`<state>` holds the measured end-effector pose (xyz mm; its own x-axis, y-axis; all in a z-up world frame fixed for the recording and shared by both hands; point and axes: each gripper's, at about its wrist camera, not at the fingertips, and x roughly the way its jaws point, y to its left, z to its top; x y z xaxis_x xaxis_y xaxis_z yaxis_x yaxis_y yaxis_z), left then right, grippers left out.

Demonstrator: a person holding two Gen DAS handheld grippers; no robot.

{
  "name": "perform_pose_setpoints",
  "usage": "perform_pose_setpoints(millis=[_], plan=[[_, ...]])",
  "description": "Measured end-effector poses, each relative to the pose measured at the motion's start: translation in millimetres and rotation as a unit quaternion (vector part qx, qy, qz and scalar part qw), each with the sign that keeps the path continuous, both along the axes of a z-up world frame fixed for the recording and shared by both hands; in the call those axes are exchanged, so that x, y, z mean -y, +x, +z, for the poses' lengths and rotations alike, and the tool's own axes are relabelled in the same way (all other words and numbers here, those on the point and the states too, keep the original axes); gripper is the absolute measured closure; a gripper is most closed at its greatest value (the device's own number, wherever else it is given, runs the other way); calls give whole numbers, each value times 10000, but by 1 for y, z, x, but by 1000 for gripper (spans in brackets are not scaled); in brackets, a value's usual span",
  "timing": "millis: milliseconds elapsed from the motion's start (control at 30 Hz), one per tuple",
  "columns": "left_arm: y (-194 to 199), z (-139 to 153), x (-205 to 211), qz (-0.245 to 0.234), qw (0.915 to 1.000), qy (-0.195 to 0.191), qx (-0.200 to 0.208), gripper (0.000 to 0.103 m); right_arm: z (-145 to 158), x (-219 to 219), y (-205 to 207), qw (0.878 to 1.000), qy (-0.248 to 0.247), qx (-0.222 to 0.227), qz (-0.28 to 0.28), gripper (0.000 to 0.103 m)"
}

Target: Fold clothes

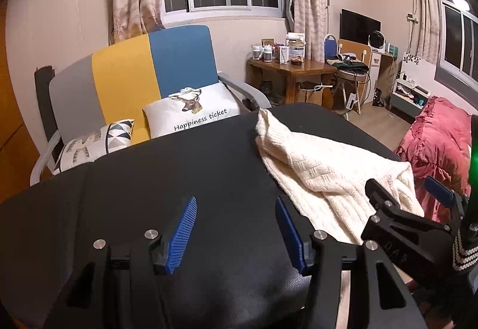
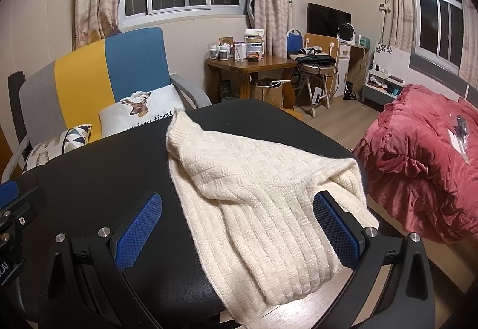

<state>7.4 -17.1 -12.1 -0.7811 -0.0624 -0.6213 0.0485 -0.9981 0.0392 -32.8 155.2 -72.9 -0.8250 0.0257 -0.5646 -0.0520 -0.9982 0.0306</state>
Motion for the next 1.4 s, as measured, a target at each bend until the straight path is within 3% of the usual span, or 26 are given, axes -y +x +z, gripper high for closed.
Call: perform_pose_setpoints(millis=[167,433,567,833,933,1000,1167,1200,1267,1300,1400], plan=[[3,-7,11,-208,9989,423,43,47,3,2,1,10000,35,-32,-13,0],[6,-9,13,-115,9994,321,48,46,4,6,3,10000,27,-60,63,0],[8,-14,17,-183,9983,526,175,46,2,5,2,9997,-148,7,198,0],[-3,-43,49,39,9848,1476,915,45,-5,2,-4,9952,-690,299,633,0],[-6,-56,59,-115,9762,1828,1164,46,-11,-7,-6,9825,-1361,508,1169,0],[-5,-65,63,-338,9669,2151,1327,46,-19,-17,-9,9635,-1998,747,1618,0],[0,-94,69,-873,9300,3065,1830,45,-40,-48,-4,9152,-3129,1185,2246,0],[2,-98,69,-944,9249,3149,1909,45,-41,-54,-1,9130,-3206,1172,2232,0],[7,-104,66,-1021,9224,3149,1992,44,-38,-63,4,9191,-3153,1070,2110,0],[9,-104,64,-1069,9250,3055,1992,43,-35,-66,6,9289,-2963,1016,1974,0],[12,-97,52,-1157,9431,2528,1822,43,-25,-71,12,9569,-2331,806,1535,0]])
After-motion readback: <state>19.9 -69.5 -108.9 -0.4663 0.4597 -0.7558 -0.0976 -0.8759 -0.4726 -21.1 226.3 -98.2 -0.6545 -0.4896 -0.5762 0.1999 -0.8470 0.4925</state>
